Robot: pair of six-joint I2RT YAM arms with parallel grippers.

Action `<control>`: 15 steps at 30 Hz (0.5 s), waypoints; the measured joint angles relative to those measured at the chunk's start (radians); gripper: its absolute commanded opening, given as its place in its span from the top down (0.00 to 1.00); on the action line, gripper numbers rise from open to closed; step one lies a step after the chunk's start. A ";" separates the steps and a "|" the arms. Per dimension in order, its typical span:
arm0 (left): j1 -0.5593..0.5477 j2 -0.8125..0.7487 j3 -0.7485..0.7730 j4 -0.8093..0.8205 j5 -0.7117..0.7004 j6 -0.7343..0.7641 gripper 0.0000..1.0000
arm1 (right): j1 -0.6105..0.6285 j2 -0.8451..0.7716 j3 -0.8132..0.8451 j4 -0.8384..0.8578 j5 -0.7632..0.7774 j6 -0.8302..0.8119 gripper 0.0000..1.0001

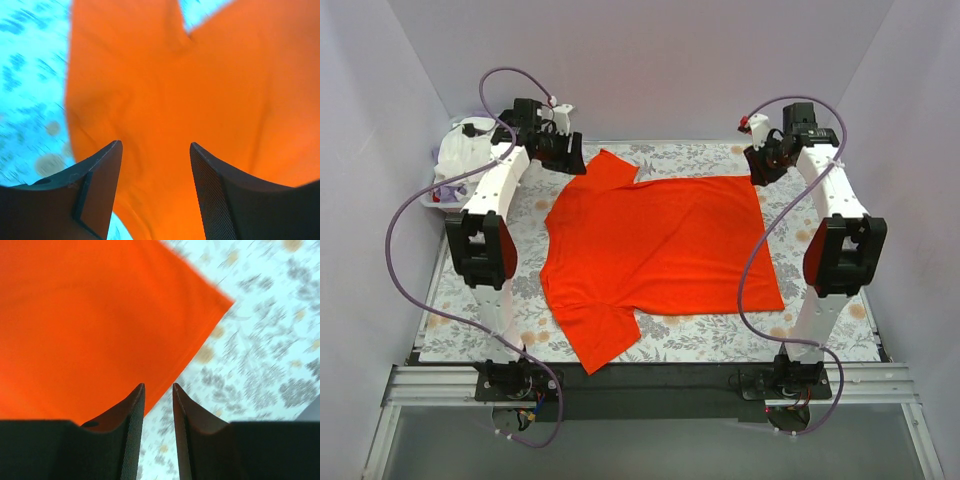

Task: Fold and stack the t-shirts
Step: Flatten the tshirt out

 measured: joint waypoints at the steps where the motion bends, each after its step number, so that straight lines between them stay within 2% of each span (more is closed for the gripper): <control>1: 0.008 0.048 0.055 0.017 -0.025 -0.025 0.44 | -0.005 0.040 0.054 0.007 -0.004 0.019 0.64; 6: 0.017 0.239 0.239 0.142 -0.122 -0.113 0.45 | -0.027 0.236 0.241 0.096 -0.002 0.084 0.63; 7: 0.016 0.264 0.249 0.170 -0.137 -0.123 0.45 | -0.034 0.278 0.274 0.111 -0.002 0.096 0.62; 8: 0.016 0.285 0.254 0.193 -0.152 -0.131 0.45 | -0.042 0.318 0.298 0.135 -0.003 0.108 0.54; 10: 0.016 0.320 0.261 0.233 -0.177 -0.139 0.45 | -0.059 0.384 0.322 0.180 -0.003 0.132 0.49; 15: 0.016 0.406 0.274 0.314 -0.224 -0.144 0.44 | -0.094 0.499 0.361 0.261 -0.003 0.159 0.45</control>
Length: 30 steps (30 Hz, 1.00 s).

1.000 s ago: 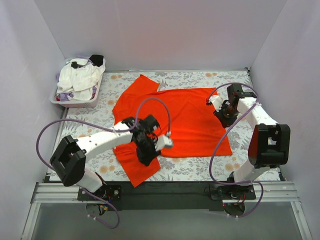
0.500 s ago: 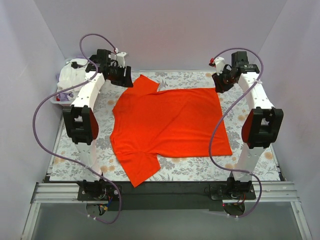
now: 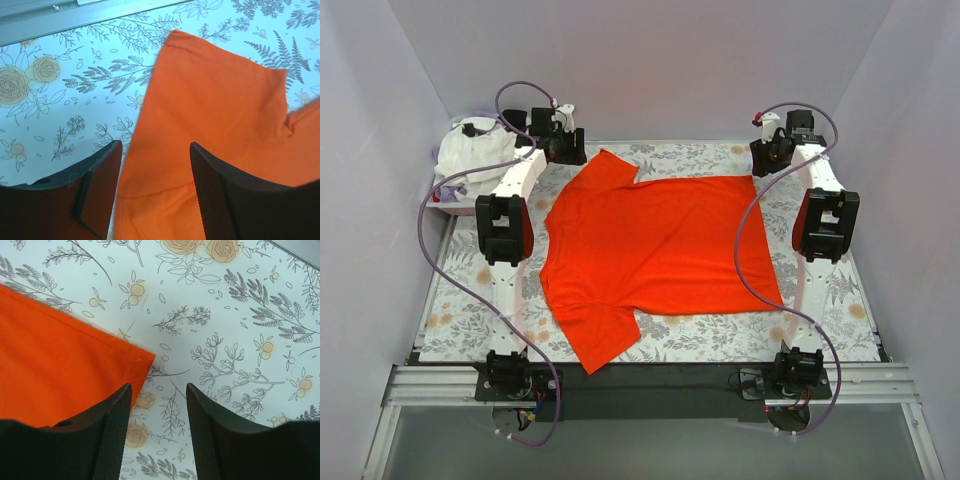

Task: Fold and stack the t-shirts
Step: Fold the tshirt

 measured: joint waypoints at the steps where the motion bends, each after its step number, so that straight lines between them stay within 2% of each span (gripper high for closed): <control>1: 0.000 0.010 0.000 0.008 -0.005 0.000 0.44 | -0.004 0.014 0.005 0.013 -0.001 0.002 0.45; 9: 0.000 0.059 0.000 0.060 -0.026 -0.003 0.43 | -0.001 0.070 0.018 0.084 -0.036 0.001 0.45; 22: 0.000 0.107 0.038 0.108 -0.056 -0.006 0.40 | 0.009 0.116 0.015 0.107 -0.060 -0.026 0.48; 25: 0.000 0.137 0.043 0.116 -0.057 -0.011 0.39 | 0.011 0.116 0.010 0.108 -0.060 -0.039 0.56; 28: 0.000 0.160 0.043 0.116 -0.068 -0.014 0.39 | 0.014 0.116 0.010 0.106 -0.061 -0.053 0.71; 30: 0.000 0.172 0.048 0.122 -0.075 -0.015 0.38 | 0.019 0.116 0.010 0.103 -0.062 -0.065 0.93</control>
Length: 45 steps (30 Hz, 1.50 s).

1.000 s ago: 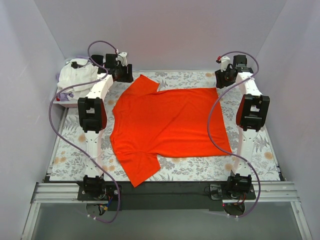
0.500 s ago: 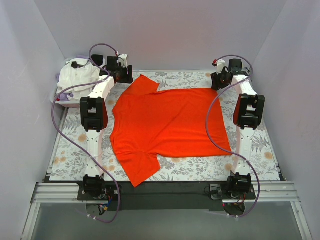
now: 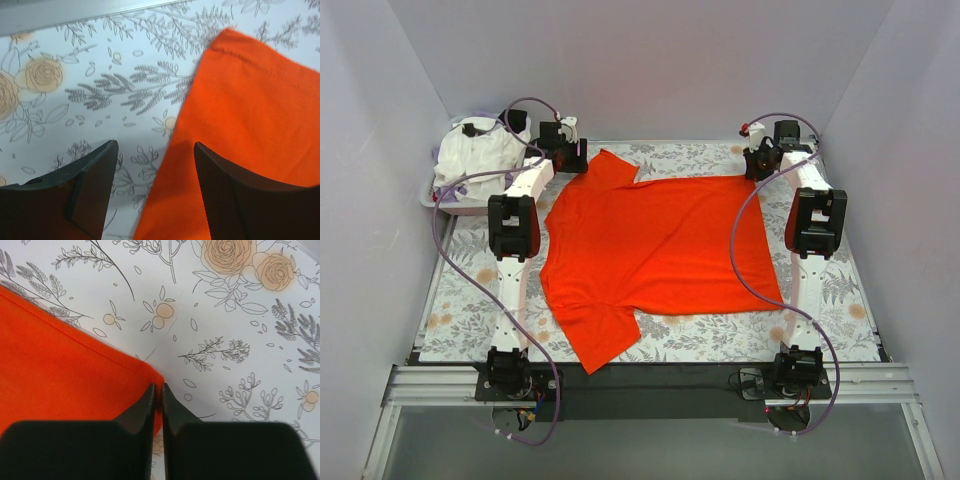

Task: Fold and stack the t-shirts
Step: Fold the tshirt

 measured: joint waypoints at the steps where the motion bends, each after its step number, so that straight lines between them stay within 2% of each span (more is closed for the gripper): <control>1: 0.000 0.009 0.005 0.008 -0.002 0.002 0.39 | 0.002 0.000 0.000 -0.001 -0.002 -0.005 0.99; 10: -0.003 0.045 0.045 0.051 0.019 0.020 0.41 | 0.011 0.000 0.000 -0.003 -0.002 -0.024 0.99; 16: -0.018 0.046 0.042 0.054 0.047 0.040 0.48 | 0.011 0.000 0.000 -0.003 -0.002 -0.026 0.99; 24: -0.032 0.020 -0.037 0.124 0.053 0.072 0.58 | 0.011 0.000 0.000 -0.003 -0.002 -0.029 0.99; 34: -0.033 -0.026 -0.107 0.122 0.025 0.071 0.63 | 0.011 0.000 0.000 -0.003 -0.002 -0.033 0.99; 37: -0.033 -0.027 -0.107 0.115 0.025 0.071 0.69 | 0.011 0.000 0.000 -0.003 -0.004 -0.036 0.99; 42: -0.033 -0.027 -0.095 0.089 0.025 0.073 0.92 | 0.012 0.000 0.000 -0.003 -0.005 -0.048 0.99; 45: -0.034 -0.021 -0.071 0.055 0.026 0.073 1.00 | 0.013 0.000 0.000 -0.004 -0.006 -0.053 0.99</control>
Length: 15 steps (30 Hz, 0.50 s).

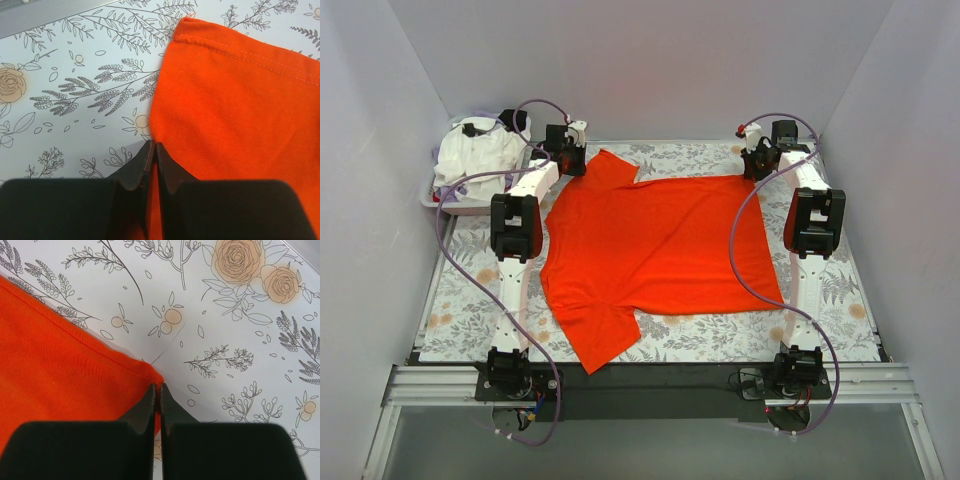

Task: Fold and stack the t-shirts
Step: Fold the tshirt

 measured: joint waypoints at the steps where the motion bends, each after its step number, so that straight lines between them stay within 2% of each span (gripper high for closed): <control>1: 0.000 0.002 0.007 -0.008 0.000 0.001 1.00 | 0.000 0.000 0.000 0.000 0.000 -0.002 0.99; 15: 0.001 0.026 0.051 0.016 -0.008 -0.003 1.00 | 0.000 -0.005 0.000 0.000 -0.003 -0.014 0.99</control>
